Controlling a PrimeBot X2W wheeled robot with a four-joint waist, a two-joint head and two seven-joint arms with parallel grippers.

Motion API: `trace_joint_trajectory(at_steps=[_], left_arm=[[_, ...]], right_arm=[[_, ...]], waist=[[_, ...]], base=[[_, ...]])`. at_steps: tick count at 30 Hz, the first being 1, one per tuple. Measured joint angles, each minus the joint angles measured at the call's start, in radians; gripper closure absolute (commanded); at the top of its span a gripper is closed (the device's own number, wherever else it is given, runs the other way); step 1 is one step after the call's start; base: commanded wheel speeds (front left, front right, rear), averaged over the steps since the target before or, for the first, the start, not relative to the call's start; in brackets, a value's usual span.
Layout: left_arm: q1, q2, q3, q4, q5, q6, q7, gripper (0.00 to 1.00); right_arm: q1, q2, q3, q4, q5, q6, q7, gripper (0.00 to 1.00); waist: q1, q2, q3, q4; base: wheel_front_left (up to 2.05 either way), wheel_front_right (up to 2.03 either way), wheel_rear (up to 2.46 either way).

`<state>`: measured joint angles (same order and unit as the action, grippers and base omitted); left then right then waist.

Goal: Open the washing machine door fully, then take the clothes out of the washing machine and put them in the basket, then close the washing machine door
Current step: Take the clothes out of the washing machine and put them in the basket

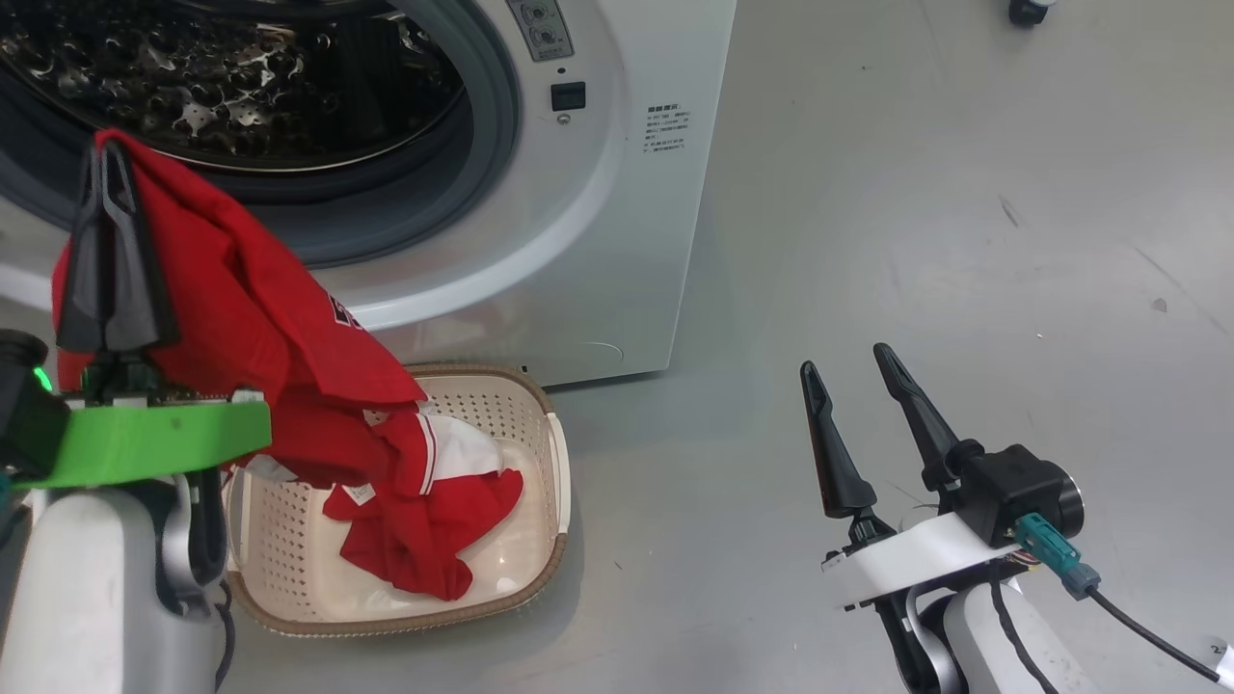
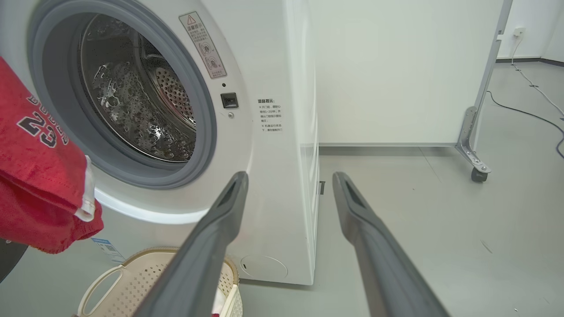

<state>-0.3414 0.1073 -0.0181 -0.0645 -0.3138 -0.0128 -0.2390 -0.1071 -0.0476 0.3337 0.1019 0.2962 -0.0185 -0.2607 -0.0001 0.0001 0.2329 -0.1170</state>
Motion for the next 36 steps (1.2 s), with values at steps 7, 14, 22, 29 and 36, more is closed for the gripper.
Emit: trace_joint_trajectory(at_steps=[7, 14, 22, 29, 36], left_arm=[[0.113, -0.016, -0.012, -0.010, 0.000, 0.027, 0.010, 1.00], [0.189, -0.033, -0.028, 0.022, -0.008, 0.040, 0.015, 1.00], [0.220, -0.037, -0.046, 0.104, -0.012, 0.047, 0.019, 1.00], [0.215, -0.039, -0.049, 0.184, -0.022, 0.050, 0.018, 1.00], [0.167, -0.039, -0.045, 0.285, -0.031, 0.051, 0.036, 1.00]], right_arm=[[0.008, 0.000, 0.003, -0.016, -0.010, 0.008, 0.000, 0.00], [0.009, 0.000, 0.004, -0.030, -0.016, 0.010, 0.000, 0.00], [0.007, 0.000, 0.012, -0.051, -0.016, 0.017, 0.000, 0.00], [-0.002, 0.000, 0.018, -0.073, -0.016, 0.017, 0.000, 0.00], [-0.028, 0.000, 0.042, -0.100, -0.006, 0.017, 0.000, 0.00]], waist=[[0.0000, 0.0000, -0.005, 0.012], [0.0000, 0.0000, 0.020, 0.008], [0.0000, 0.0000, 0.061, -0.006], [0.0000, 0.0000, 0.110, -0.025], [0.0000, 0.0000, 0.175, -0.047]], base=[[0.00, 0.00, 0.00], [0.00, 0.00, 0.00], [0.00, 0.00, 0.00], [0.00, 0.00, 0.00], [0.00, 0.00, 0.00]])
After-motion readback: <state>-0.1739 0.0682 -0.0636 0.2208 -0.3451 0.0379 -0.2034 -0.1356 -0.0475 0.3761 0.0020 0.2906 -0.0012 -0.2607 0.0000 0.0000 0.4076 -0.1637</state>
